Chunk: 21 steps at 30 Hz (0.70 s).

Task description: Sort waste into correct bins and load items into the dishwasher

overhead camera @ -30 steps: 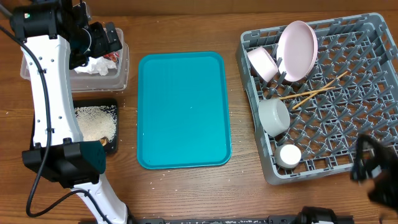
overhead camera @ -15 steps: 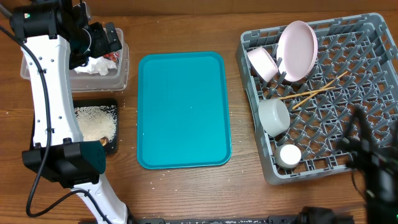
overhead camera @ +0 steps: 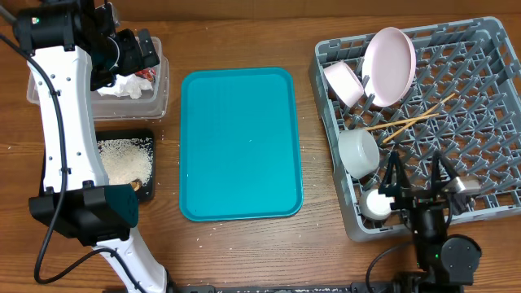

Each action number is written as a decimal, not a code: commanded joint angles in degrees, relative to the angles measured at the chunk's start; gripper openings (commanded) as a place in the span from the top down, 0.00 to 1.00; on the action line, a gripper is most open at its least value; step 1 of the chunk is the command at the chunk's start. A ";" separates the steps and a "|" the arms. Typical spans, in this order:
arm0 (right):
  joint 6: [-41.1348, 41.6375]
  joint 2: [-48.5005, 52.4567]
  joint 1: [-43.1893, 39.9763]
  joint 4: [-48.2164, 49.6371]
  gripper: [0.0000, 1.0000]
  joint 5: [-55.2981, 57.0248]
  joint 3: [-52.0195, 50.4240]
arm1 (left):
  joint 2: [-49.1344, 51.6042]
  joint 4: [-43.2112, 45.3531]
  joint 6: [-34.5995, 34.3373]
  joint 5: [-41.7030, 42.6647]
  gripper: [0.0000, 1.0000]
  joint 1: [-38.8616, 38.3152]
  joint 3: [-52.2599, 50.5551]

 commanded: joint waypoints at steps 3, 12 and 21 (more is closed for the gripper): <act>-0.02 -2.19 0.96 -1.38 0.00 1.77 -3.67 | -0.35 0.09 0.92 -0.24 0.00 0.28 0.70; 0.00 -3.98 0.98 -8.22 0.00 2.62 -6.03 | -0.35 0.09 0.92 -0.24 0.00 0.28 0.70; 0.00 -5.55 0.96 -9.05 0.00 3.06 -6.03 | -0.35 0.09 0.92 -0.24 0.00 0.28 0.70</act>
